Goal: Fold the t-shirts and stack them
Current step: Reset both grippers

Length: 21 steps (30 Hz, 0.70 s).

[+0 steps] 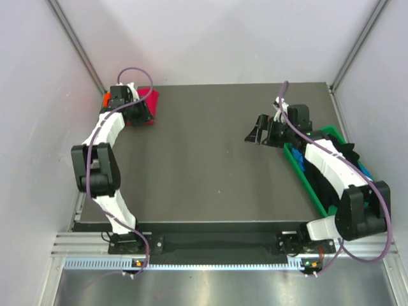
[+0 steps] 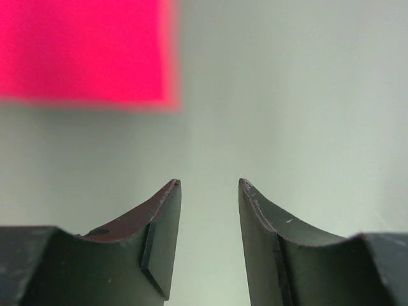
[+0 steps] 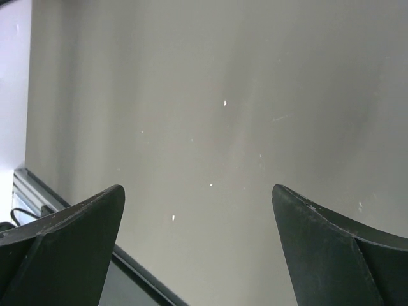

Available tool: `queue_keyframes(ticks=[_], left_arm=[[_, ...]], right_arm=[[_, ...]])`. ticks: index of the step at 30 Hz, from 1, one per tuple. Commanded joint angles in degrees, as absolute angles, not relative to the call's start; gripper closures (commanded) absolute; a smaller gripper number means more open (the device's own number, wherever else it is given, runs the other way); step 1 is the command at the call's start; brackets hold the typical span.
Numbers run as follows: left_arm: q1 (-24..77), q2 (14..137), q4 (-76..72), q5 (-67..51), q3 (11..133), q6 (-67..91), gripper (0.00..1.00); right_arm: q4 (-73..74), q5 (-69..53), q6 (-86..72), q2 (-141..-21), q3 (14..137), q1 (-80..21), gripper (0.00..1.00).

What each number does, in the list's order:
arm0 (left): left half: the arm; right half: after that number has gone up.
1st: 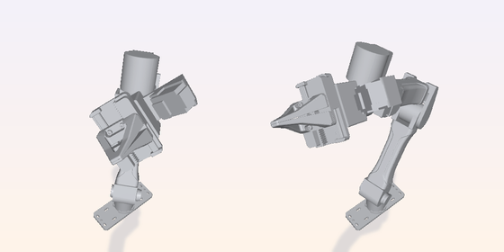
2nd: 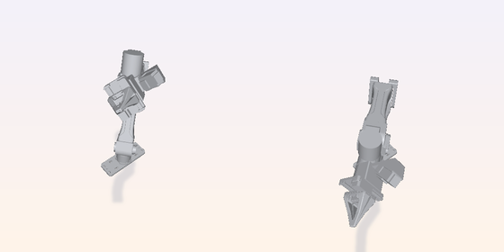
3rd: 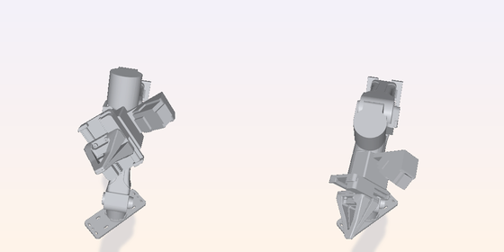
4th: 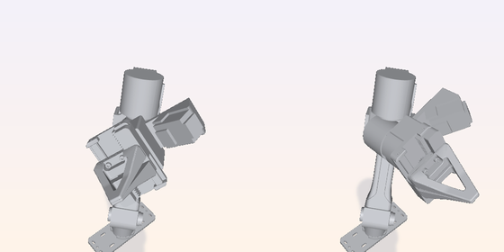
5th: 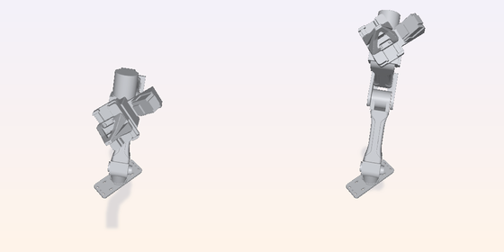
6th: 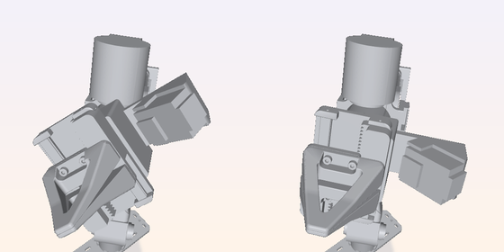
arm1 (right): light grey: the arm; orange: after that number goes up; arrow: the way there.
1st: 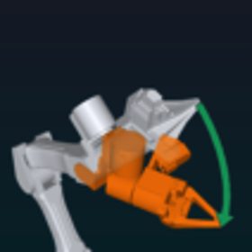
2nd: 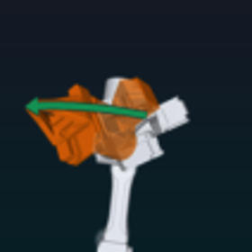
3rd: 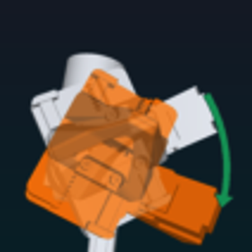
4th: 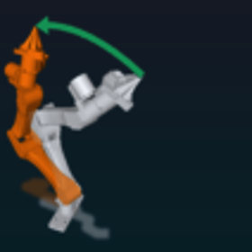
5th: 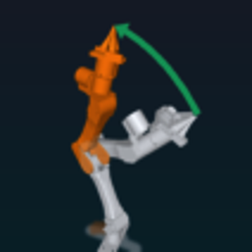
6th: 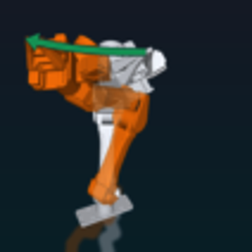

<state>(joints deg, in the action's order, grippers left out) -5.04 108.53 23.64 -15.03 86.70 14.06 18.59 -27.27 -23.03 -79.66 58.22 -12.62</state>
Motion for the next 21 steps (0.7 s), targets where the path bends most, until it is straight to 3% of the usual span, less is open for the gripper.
queue_keyframes(ticks=[1,5,6,7,14,21], left_arm=[[2.4,93.7,18.5,-26.8,75.8,16.4,0.53],[10.1,83.1,17.7,-27.8,67.1,16.0,0.51],[11.2,79.3,17.7,-28.3,65.6,17.0,0.2],[12.1,77.4,16.4,-29.4,64.0,17.0,0.01],[13.8,61.2,12.0,-31.1,54.3,22.8,0.01],[13.8,56.8,9.9,-28.5,51.9,22.6,0.01]], right_arm=[[21.7,-23.0,-23.1,-71.4,59.5,-12.7,0.0],[23.8,-20.5,-24.2,-64.0,56.9,-12.7,0.0],[24.1,-20.2,-24.3,-62.5,55.3,-12.7,0.0],[24.4,-20.1,-24.5,-61.0,54.5,-12.7,0.0],[24.3,-20.4,-26.0,-48.5,46.6,-12.7,0.0],[17.7,-20.2,-29.3,-40.3,41.7,-12.7,0.0]])
